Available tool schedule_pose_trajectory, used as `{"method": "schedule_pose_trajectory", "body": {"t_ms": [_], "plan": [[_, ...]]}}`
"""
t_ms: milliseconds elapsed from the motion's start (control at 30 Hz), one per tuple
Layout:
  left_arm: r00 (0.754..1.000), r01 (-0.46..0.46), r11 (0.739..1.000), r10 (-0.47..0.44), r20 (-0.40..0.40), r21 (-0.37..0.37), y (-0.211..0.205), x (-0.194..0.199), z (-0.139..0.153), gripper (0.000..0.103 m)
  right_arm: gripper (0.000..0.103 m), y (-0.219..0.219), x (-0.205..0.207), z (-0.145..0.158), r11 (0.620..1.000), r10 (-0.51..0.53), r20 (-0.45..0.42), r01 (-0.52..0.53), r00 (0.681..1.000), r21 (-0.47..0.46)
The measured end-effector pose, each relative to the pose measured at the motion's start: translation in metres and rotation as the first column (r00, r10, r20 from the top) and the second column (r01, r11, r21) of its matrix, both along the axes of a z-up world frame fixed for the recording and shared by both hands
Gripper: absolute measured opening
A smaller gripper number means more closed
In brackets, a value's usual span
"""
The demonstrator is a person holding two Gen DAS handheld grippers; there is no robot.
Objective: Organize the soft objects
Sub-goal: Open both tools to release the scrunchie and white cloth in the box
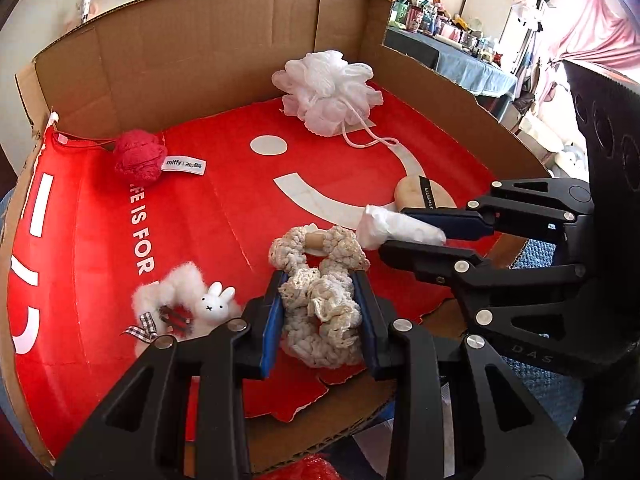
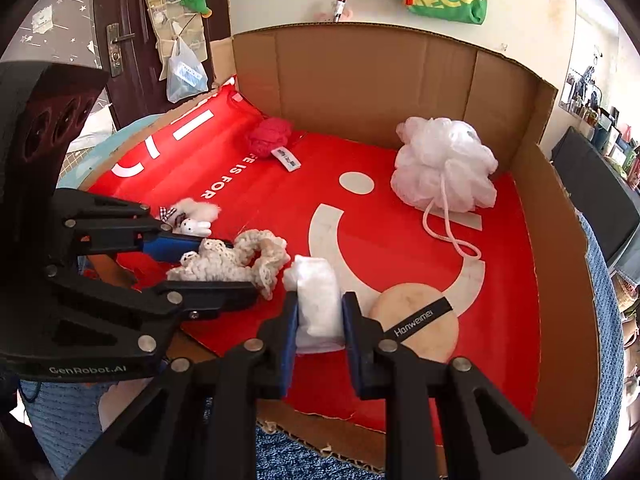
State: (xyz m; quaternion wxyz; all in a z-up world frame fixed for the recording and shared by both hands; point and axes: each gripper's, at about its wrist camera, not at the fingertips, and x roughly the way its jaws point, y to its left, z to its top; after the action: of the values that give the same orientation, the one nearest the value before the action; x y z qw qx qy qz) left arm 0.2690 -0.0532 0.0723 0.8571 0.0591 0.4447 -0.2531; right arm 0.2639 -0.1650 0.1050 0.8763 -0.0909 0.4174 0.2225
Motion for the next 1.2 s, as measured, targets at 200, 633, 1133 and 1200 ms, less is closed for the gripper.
{"method": "schedule_pose_trajectory", "body": {"t_ms": [200, 633, 1133, 1200], "plan": [[1.000, -0.004, 1.000, 0.004, 0.006, -0.002, 0.0001, 0.0014, -0.0004, 0.031, 0.023, -0.0004, -0.0002, 0.0001, 1.000, 0.001, -0.002, -0.001, 1.000, 0.005], [1.000, -0.002, 1.000, 0.002, 0.025, 0.011, -0.0019, 0.0002, -0.0013, 0.033, 0.028, -0.0044, 0.0023, -0.0008, 0.999, -0.001, -0.016, 0.002, 1.000, 0.034], [0.999, -0.024, 0.999, 0.025, 0.037, -0.034, 0.0047, -0.0008, 0.0031, 0.054, 0.034, -0.0080, 0.0023, -0.0014, 0.999, -0.013, -0.016, 0.014, 1.000, 0.048], [0.998, -0.032, 0.999, 0.034, 0.049, -0.039, 0.0065, -0.0026, 0.0056, 0.058, 0.034, -0.0082, 0.0019, -0.0011, 0.999, -0.017, -0.016, 0.018, 1.000, 0.048]]}}
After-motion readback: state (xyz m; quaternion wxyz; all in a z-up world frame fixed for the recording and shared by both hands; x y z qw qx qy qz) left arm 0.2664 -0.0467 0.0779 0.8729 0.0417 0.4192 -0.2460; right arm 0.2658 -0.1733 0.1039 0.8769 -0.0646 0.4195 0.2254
